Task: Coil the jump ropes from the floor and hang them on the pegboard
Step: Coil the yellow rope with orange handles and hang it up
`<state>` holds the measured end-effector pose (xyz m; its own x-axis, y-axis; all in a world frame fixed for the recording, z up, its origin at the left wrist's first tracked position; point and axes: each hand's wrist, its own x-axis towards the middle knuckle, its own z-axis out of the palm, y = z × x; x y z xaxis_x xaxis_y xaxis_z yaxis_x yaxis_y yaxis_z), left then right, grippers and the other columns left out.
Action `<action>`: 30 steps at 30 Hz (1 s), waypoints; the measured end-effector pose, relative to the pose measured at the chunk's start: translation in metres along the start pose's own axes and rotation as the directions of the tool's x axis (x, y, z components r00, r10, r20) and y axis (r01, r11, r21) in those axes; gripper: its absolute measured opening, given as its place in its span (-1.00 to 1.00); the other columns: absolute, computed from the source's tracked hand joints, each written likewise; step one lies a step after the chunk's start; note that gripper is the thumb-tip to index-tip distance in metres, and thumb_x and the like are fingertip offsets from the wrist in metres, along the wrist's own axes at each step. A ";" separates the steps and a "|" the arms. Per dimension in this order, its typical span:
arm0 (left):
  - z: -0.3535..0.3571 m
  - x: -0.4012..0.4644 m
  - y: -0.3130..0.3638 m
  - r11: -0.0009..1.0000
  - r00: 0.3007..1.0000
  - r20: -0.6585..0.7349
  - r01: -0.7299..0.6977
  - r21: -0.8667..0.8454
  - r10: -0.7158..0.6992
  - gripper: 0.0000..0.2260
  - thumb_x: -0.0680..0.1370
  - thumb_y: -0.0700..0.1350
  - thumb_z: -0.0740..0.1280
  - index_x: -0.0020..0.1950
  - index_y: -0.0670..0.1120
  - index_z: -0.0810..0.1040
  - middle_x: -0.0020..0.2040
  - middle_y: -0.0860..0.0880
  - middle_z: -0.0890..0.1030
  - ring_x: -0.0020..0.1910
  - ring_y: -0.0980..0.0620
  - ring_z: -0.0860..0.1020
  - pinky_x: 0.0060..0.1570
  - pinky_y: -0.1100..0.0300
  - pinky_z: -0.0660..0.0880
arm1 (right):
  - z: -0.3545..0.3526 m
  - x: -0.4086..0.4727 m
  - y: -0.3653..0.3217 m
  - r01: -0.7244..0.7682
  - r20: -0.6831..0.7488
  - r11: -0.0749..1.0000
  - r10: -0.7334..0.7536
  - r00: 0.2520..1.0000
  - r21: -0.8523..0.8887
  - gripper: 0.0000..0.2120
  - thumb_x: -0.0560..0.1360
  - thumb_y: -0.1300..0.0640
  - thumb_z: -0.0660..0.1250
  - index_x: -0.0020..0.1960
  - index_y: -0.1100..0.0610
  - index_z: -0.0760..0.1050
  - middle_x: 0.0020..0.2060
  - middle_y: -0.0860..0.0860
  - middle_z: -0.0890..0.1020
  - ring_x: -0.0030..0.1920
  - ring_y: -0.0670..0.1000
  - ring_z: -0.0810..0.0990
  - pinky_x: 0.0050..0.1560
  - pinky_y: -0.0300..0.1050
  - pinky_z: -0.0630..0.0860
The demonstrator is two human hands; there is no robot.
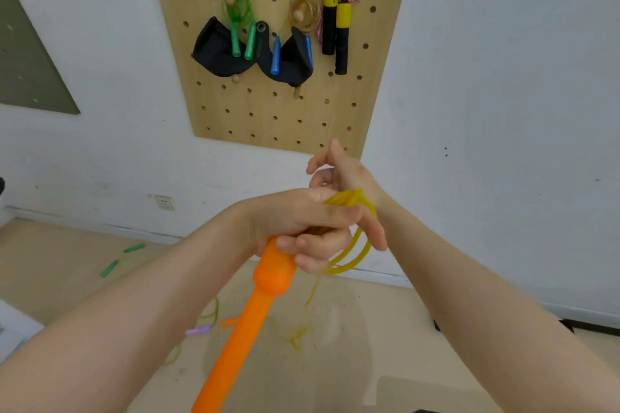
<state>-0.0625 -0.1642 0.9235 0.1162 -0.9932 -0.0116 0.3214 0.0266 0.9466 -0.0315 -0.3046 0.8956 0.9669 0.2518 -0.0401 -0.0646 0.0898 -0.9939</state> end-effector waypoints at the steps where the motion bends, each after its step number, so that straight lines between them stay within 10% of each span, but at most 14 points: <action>1: -0.002 -0.002 0.004 0.996 0.997 -0.013 -0.074 -0.042 0.073 -0.76 0.49 0.04 0.33 -0.05 -0.11 0.65 -0.60 0.12 0.38 -0.69 0.27 0.28 -0.55 0.40 0.37 | 0.002 -0.001 0.009 -0.101 0.033 0.990 0.098 0.995 0.097 -0.65 0.59 -0.03 0.14 -0.24 0.16 0.44 -0.41 0.02 0.49 -0.40 -0.06 0.42 -0.34 -0.25 0.36; 5: -0.009 -0.003 0.020 0.883 0.878 -0.345 -0.418 -0.213 0.333 -0.75 0.55 -0.09 0.21 0.11 -0.15 0.58 -0.42 0.03 0.50 -0.60 0.21 0.45 -0.45 0.35 0.49 | 0.011 0.002 0.040 -0.254 0.242 0.964 0.266 0.933 -0.080 -0.46 0.60 -0.12 -0.01 -0.40 0.05 0.51 -0.48 0.07 0.44 -0.47 -0.01 0.35 -0.47 -0.25 0.26; 8: -0.029 -0.023 0.024 0.843 0.616 -0.677 -0.537 0.012 0.402 -0.72 0.63 -0.08 0.06 0.28 0.01 0.45 -0.14 -0.01 0.64 -0.25 0.09 0.65 -0.28 0.24 0.57 | 0.006 0.005 0.040 -0.384 0.329 0.904 0.427 0.842 -0.190 -0.30 0.56 -0.28 -0.20 -0.20 0.18 0.52 -0.41 0.07 0.56 -0.41 0.00 0.52 -0.32 -0.20 0.45; 10: -0.046 -0.041 0.024 0.805 0.472 -0.777 -0.589 0.075 0.418 -0.71 0.65 -0.06 0.04 0.34 0.06 0.37 0.05 -0.03 0.64 -0.04 0.01 0.65 -0.17 0.14 0.59 | -0.001 0.004 0.044 -0.347 0.351 0.871 0.465 0.813 -0.348 -0.55 0.56 -0.20 0.05 -0.01 0.18 0.46 -0.28 0.04 0.61 -0.25 -0.01 0.59 -0.07 -0.16 0.50; 15: -0.084 -0.065 0.002 0.947 0.308 -0.898 -0.045 0.317 0.315 -0.61 0.64 -0.02 0.10 0.48 0.10 0.19 0.40 0.02 0.39 0.37 0.02 0.38 0.19 0.05 0.42 | 0.007 0.002 0.038 -0.109 0.306 0.735 0.406 0.861 -0.669 -0.67 0.59 0.30 0.09 0.26 0.04 0.43 -0.28 0.01 0.44 -0.20 -0.03 0.46 0.09 -0.13 0.44; 19: -0.086 -0.062 -0.028 0.715 0.487 -0.813 0.439 0.544 0.319 -0.63 0.65 -0.10 0.09 0.48 0.01 0.23 0.43 0.01 0.35 0.41 0.06 0.29 0.33 0.22 0.21 | 0.042 0.008 -0.004 0.235 0.360 0.359 0.337 0.870 -0.903 -0.73 0.57 0.15 0.22 0.22 -0.02 0.54 -0.38 -0.02 0.48 -0.35 -0.08 0.42 -0.14 -0.17 0.43; 21: -0.079 -0.059 -0.041 0.669 0.607 -0.741 0.426 0.609 0.288 -0.72 0.64 -0.15 0.11 0.33 -0.09 0.42 0.21 -0.08 0.57 0.21 -0.02 0.52 0.22 0.15 0.35 | 0.054 0.009 -0.023 0.351 0.403 0.247 0.205 0.892 -0.903 -0.84 0.52 0.11 0.30 0.00 0.09 0.64 -0.38 0.03 0.55 -0.36 -0.08 0.45 -0.20 -0.17 0.42; 24: -0.059 -0.059 -0.046 0.919 0.577 -0.774 0.099 0.382 0.260 -0.75 0.66 -0.11 0.06 0.05 -0.16 0.50 -0.45 -0.03 0.54 -0.53 0.03 0.49 -0.23 0.14 0.44 | 0.051 0.010 -0.043 0.338 0.303 0.337 -0.151 0.941 -0.879 -0.84 0.45 0.09 0.41 -0.22 0.17 0.63 -0.41 -0.01 0.60 -0.43 -0.13 0.44 -0.40 -0.30 0.35; 26: -0.048 -0.063 -0.039 0.975 0.590 -0.780 -0.182 0.125 0.210 -0.66 0.64 0.01 0.02 -0.10 -0.17 0.46 -0.60 0.02 0.32 -0.68 0.09 0.28 -0.42 0.24 0.41 | 0.044 0.014 -0.044 0.274 0.152 0.448 -0.289 0.945 -0.851 -0.83 0.40 0.06 0.46 -0.22 0.17 0.62 -0.41 -0.06 0.57 -0.44 -0.17 0.43 -0.40 -0.37 0.32; 30: -0.038 -0.077 -0.019 0.898 0.863 -0.464 -0.350 -0.265 0.200 -0.65 0.53 0.14 0.19 -0.17 -0.12 0.54 -0.58 0.06 0.19 -0.71 0.14 0.32 -0.47 0.28 0.42 | 0.044 0.022 -0.026 0.138 0.060 0.887 -0.124 0.990 -0.441 -0.86 0.43 0.08 0.43 -0.17 0.13 0.52 -0.40 -0.03 0.49 -0.40 -0.11 0.38 -0.33 -0.26 0.34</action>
<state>-0.0421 -0.0841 0.8937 0.6005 -0.7991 0.0300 0.4966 0.4021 0.7692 -0.0199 -0.2587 0.9249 0.9508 0.2964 0.0902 0.1851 -0.3102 -0.9325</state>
